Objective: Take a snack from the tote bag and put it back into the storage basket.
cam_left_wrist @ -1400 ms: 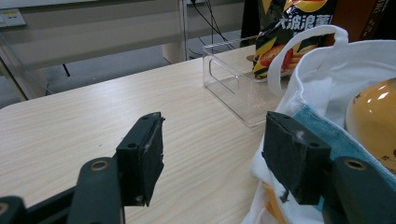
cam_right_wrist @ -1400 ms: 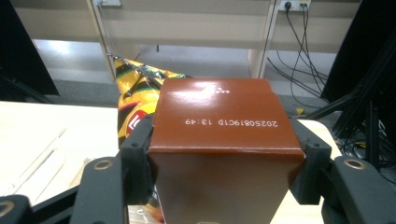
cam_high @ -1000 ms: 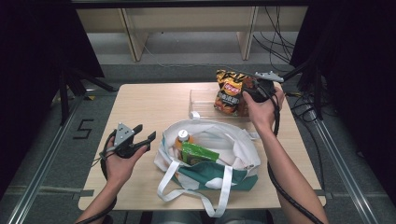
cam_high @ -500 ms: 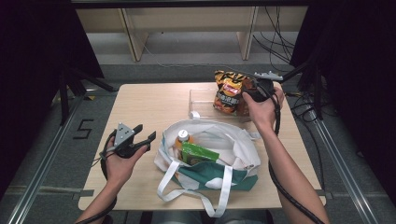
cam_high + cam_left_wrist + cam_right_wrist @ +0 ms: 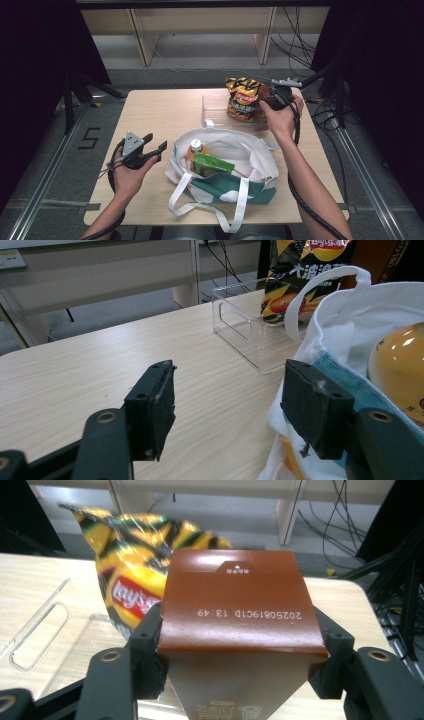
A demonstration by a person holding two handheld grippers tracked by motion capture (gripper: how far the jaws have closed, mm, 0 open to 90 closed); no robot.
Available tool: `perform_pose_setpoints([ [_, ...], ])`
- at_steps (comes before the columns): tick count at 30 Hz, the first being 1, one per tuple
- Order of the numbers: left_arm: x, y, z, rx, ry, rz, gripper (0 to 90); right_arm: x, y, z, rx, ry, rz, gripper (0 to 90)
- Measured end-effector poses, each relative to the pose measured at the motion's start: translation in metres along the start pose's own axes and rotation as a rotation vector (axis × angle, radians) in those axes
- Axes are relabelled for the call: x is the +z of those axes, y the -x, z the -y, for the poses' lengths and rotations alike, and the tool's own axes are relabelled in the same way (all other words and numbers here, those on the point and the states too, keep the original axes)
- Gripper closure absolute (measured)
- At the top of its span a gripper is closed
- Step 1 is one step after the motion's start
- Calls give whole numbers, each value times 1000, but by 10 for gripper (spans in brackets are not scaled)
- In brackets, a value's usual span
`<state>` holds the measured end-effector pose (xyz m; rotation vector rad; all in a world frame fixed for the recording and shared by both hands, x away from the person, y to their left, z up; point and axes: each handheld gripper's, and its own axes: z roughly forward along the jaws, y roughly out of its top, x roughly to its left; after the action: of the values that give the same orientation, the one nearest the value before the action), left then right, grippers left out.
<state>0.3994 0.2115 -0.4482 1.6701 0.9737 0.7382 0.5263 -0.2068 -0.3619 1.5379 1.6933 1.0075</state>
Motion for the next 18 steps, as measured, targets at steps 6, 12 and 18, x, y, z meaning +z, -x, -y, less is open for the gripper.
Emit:
perform_pose_setpoints([
  [6,-1,-1,0,-2,4,-2,377,10,1,14,-12,-15,-1,390],
  [12,0,0,0,0,0,0,377,10,1,12,-7,-7,0,328],
  [18,0,-1,0,-6,3,1,377,3,3,8,1,7,-10,281],
])
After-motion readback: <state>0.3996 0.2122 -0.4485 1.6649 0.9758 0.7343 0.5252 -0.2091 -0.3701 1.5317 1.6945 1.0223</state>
